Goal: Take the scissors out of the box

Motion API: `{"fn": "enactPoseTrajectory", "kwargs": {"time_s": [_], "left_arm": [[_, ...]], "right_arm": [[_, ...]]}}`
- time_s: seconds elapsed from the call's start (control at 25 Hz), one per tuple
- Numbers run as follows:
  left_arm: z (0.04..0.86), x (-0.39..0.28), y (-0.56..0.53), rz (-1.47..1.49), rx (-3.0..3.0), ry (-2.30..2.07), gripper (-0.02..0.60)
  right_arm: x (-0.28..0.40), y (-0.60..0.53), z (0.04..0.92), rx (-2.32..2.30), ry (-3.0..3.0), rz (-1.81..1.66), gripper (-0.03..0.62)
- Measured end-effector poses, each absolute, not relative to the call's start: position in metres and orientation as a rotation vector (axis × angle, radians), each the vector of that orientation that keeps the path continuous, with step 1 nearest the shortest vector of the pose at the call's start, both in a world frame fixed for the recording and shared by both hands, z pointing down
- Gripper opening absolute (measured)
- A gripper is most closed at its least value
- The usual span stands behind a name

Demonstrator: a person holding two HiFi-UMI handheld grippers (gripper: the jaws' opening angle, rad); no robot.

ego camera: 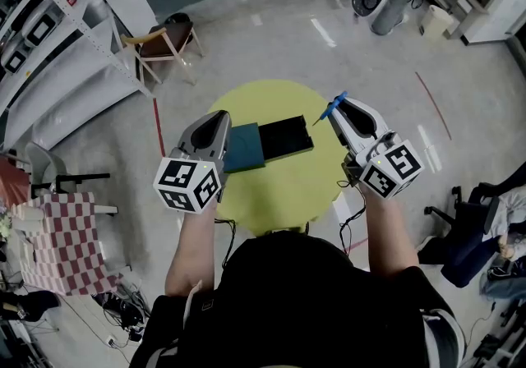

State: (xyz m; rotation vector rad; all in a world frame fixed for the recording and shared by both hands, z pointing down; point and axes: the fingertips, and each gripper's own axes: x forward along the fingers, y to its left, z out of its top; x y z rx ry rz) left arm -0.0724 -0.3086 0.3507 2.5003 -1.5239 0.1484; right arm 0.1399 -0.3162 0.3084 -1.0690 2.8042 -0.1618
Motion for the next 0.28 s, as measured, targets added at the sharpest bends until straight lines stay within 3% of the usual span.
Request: {"fn": "enactPoseTrajectory", "kwargs": {"time_s": [0.28], "left_arm": [[0.3540,-0.0744,-0.3060,0.150,2.493,-1.523,0.018]], "right_arm": [[0.1371,-0.3132,0.3099,-1.062,2.808,-0.165,0.087]]}}
